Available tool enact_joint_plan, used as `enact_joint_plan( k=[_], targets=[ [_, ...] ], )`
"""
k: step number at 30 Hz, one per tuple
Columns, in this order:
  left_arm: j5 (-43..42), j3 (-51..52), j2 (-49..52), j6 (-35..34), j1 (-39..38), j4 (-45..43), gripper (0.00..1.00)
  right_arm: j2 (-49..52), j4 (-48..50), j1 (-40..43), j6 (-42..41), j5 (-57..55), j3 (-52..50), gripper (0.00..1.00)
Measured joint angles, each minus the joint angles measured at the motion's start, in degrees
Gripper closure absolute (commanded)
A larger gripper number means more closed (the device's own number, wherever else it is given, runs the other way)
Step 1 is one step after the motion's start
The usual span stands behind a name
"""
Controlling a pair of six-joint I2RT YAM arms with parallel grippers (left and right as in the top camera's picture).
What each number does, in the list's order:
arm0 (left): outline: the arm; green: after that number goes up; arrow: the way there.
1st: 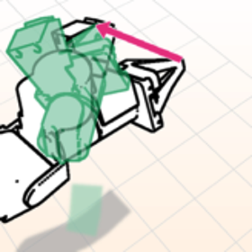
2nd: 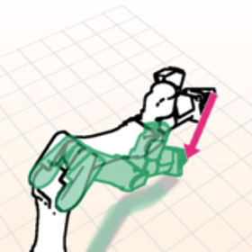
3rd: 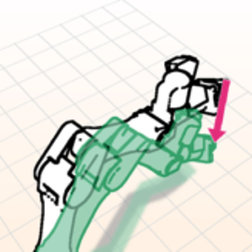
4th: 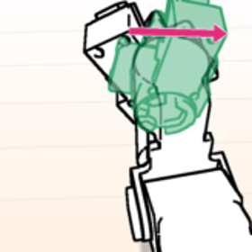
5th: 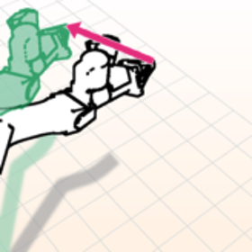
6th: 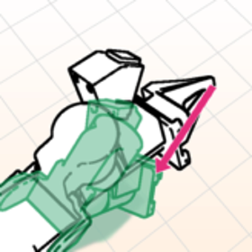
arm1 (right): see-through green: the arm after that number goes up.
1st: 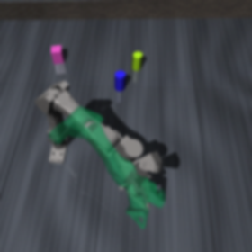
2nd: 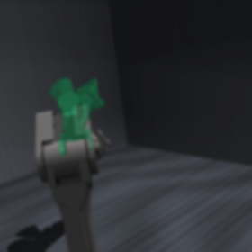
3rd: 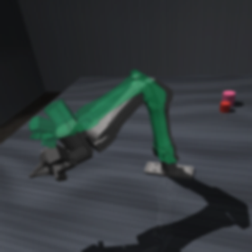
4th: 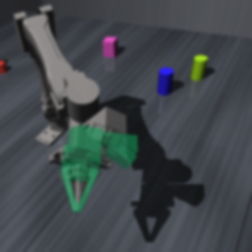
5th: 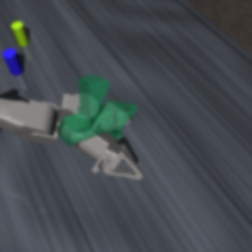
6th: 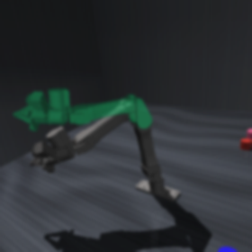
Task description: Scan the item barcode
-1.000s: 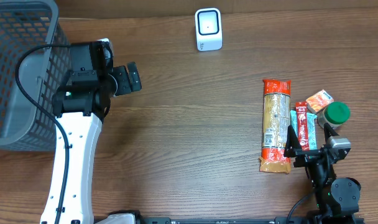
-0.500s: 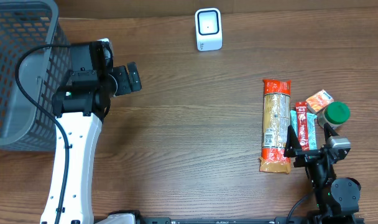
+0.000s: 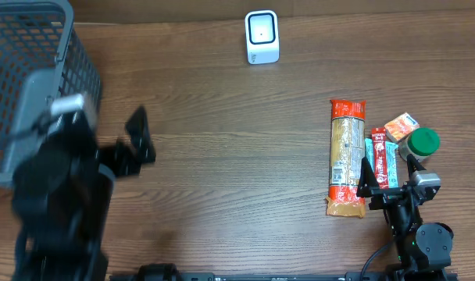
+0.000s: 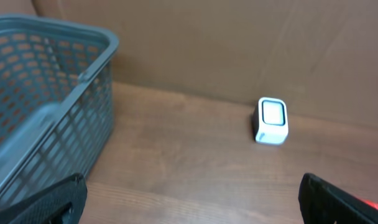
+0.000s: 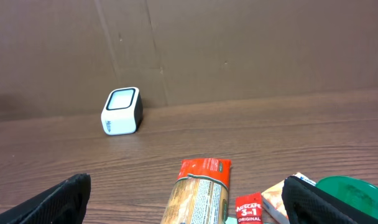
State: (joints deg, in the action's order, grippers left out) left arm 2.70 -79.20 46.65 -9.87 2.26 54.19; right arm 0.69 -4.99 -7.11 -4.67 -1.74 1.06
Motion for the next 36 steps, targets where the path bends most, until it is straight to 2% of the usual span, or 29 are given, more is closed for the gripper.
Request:
enact_joint_plan(
  k=[4, 7, 13, 16, 18, 24, 30, 33, 36],
  targets=[
    [0.0, 0.1, -3.4, 0.0, 0.0, 7.0, 0.0, 0.0, 0.0, 0.0, 0.0, 0.0, 0.0, 0.0],
    [0.0, 2.7, -5.2, 0.0, 0.0, 8.0, 0.0, 0.0, 0.0, 0.0, 0.0, 0.0, 0.0, 0.0],
    [0.0, 15.8, -17.0, 0.0, 0.0, 5.1, 0.0, 0.0, 0.0, 0.0, 0.0, 0.0, 0.0, 0.0],
    [0.0, 24.0, -24.1, 0.0, 0.0, -0.5, 0.0, 0.0, -0.1, 0.0, 0.0, 0.0, 0.0, 0.0],
    [-0.1, 30.6, -29.5, -0.1, 0.1, -6.8, 0.0, 0.0, 0.0, 0.0, 0.0, 0.0, 0.0, 0.0],
    [-3.3, 45.2, -40.8, -0.2, 2.4, -36.8, 0.0, 0.0, 0.0, 0.0, 0.0, 0.0, 0.0, 0.0],
    [-5.7, 54.4, -44.9, -0.2, 2.7, -59.9, 0.0, 0.0, 0.0, 0.0, 0.0, 0.0, 0.0, 0.0],
    [-6.4, 60.1, -45.5, -1.0, 2.7, -68.6, 0.0, 0.0, 0.0, 0.0, 0.0, 0.0, 0.0, 0.0],
    [-6.8, 65.2, -45.6, -2.7, 2.7, -73.2, 0.0, 0.0, 0.0, 0.0, 0.0, 0.0, 0.0, 0.0]
  ],
)
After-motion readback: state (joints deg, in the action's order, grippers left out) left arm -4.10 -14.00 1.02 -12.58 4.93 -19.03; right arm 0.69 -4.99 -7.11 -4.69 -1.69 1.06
